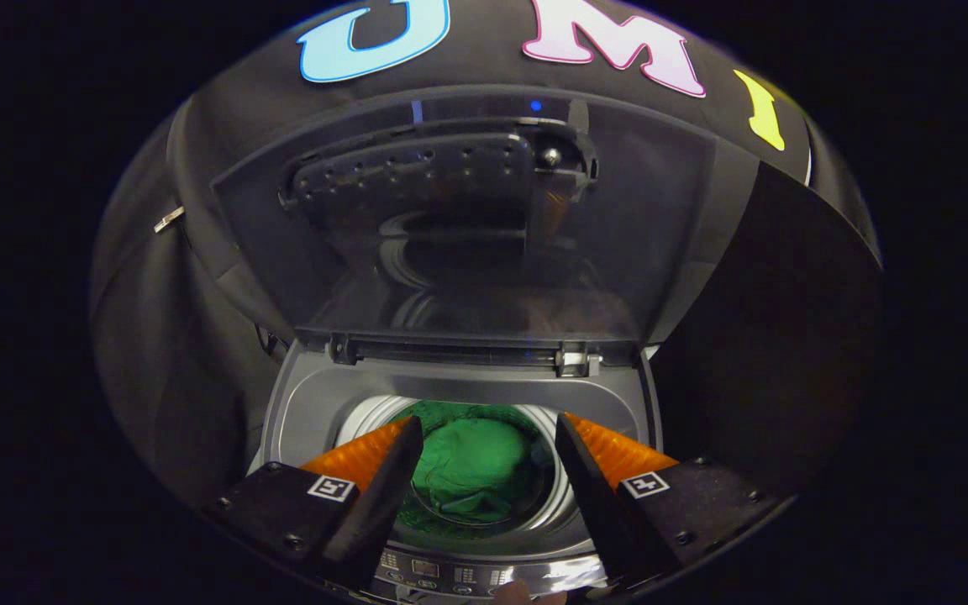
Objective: Put the clothes into the washing machine and then close the washing machine lid.
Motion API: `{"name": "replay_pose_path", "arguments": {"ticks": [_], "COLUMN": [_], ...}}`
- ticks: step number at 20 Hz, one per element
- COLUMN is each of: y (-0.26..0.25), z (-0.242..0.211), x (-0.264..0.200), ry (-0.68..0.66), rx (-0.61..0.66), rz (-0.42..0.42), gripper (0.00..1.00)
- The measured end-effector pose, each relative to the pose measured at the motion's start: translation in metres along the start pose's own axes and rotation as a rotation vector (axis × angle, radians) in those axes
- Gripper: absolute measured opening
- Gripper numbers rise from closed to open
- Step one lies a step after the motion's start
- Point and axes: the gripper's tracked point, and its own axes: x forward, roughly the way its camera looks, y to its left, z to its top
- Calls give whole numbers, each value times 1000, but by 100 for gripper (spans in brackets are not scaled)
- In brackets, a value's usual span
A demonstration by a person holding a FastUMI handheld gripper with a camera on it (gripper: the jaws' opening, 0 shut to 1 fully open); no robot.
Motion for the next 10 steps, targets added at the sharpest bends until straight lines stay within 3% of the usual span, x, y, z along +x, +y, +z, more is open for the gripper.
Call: {"name": "replay_pose_path", "arguments": {"ticks": [7, 10], "y": [-10, -9], "z": [64, 105], "x": [-71, -107], "ry": [-150, -289], "rx": [-8, -34], "rz": [-7, 19], "gripper": [99, 99]}}
